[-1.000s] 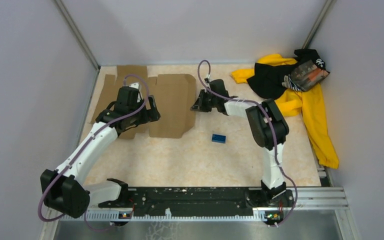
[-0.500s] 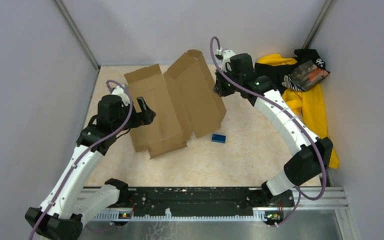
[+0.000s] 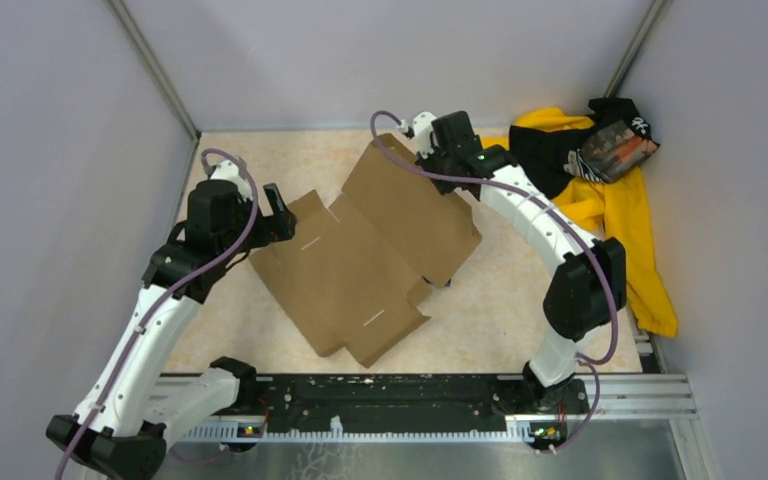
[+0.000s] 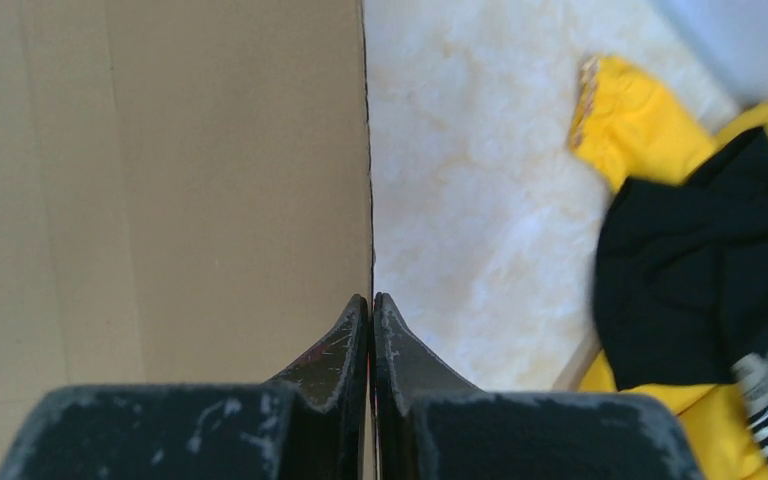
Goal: Fold the paper box
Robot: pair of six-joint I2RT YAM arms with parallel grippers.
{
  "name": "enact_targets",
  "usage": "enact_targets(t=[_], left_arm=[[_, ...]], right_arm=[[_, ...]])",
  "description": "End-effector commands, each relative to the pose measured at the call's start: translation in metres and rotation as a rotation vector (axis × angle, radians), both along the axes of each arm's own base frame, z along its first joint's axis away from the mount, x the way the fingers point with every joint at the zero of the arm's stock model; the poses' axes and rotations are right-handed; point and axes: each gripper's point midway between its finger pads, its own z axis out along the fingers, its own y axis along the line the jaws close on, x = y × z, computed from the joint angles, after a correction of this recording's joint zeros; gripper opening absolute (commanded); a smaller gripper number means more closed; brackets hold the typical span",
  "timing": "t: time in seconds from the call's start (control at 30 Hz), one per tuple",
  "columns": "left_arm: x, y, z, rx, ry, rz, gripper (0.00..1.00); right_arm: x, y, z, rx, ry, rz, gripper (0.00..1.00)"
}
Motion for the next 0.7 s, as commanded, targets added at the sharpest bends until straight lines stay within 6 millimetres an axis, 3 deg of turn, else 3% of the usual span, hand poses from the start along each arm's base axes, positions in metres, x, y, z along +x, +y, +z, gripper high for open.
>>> enact_targets(t=[0.0,0.2,0.37,0.5,0.67], left_arm=[[0.01,0.015,-0.008,0.088,0.006,0.06,0.98],[0.025,0.02,-0.054,0.154,0.087,0.102,0.98],[0.037,0.036,-0.102,0.192,0.178,0.148,0.98],[0.066,0.047,-0.114,0.077,0.203,0.173,0.98],[0.11,0.03,-0.119,-0.022,0.208,0.157,0.98]], right_arm=[[0.044,0.018,0.048,-0.068,-0.289,0.088,0.0],[0.068,0.027,0.063,-0.119,-0.426,0.155,0.0],[0.071,0.027,0.071,-0.183,-0.532,0.224,0.0],[0.064,0.029,0.072,-0.192,-0.55,0.278,0.0],[0.053,0.031,0.068,-0.186,-0.514,0.331,0.0]])
